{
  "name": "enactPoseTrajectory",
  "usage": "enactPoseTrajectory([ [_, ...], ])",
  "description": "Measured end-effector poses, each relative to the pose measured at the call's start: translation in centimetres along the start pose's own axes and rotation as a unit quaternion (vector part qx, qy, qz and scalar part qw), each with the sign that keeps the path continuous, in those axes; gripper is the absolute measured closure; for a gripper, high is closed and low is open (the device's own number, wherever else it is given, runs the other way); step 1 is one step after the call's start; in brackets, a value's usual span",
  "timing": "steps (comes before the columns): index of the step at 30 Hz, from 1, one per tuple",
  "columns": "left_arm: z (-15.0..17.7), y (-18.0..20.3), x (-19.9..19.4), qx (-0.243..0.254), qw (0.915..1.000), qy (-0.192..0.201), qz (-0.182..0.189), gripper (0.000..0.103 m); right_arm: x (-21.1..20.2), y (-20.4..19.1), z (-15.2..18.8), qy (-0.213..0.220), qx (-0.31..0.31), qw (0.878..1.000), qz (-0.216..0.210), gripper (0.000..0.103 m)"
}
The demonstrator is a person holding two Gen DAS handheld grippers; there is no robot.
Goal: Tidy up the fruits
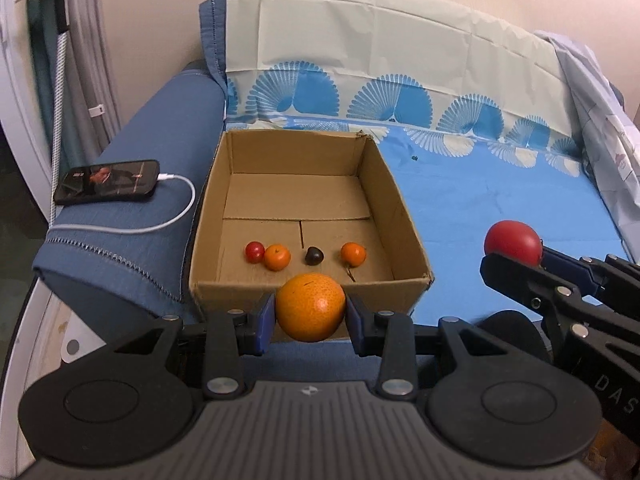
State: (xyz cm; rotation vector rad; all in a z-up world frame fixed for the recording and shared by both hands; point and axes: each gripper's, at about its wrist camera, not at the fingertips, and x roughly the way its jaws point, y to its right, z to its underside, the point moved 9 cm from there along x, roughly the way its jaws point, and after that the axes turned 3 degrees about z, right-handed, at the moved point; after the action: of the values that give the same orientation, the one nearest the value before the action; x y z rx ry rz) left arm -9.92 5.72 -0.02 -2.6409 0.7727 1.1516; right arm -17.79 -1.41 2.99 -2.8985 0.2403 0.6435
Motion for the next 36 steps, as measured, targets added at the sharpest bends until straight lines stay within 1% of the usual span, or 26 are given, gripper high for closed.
enactPoseTrajectory([
  [5, 0.9, 0.0, -1.2, -0.014, 0.9999, 0.006, 0.006, 0.061, -1.4, -1.0, 0.1, 0.011, -0.013, 1.0, 0.001, 0.072],
  [10, 0.9, -0.1, -1.7, -0.013, 0.9998, 0.014, 0.006, 0.061, -1.6, -1.5, 0.0, 0.015, -0.013, 1.0, 0.003, 0.072],
  [24, 1.0, -0.5, -1.4, -0.022, 0.9997, 0.009, 0.008, 0.061, -0.9, -1.8, 0.3, 0.002, -0.019, 1.0, 0.001, 0.072],
  [27, 1.1, -0.3, -0.9, -0.018, 0.9998, -0.002, 0.006, 0.061, -0.7, -1.7, 0.6, 0.002, -0.014, 1.0, -0.002, 0.072],
  [29, 0.9, -0.4, -0.8, -0.016, 0.9998, -0.001, 0.008, 0.061, -0.1, -1.7, 0.6, -0.006, -0.009, 1.0, 0.0, 0.072],
  [31, 0.8, -0.6, -0.7, -0.017, 0.9998, 0.0, 0.005, 0.061, -0.1, -1.7, 0.6, -0.003, -0.009, 1.0, -0.001, 0.072],
  [33, 0.7, -0.8, -0.3, -0.018, 0.9998, -0.007, 0.004, 0.061, -0.2, -1.7, 0.8, 0.001, -0.008, 1.0, -0.002, 0.072],
  [36, 0.4, -0.6, 0.2, -0.016, 0.9998, -0.01, 0.006, 0.061, 0.1, -1.4, 1.0, -0.005, -0.007, 1.0, -0.002, 0.072],
])
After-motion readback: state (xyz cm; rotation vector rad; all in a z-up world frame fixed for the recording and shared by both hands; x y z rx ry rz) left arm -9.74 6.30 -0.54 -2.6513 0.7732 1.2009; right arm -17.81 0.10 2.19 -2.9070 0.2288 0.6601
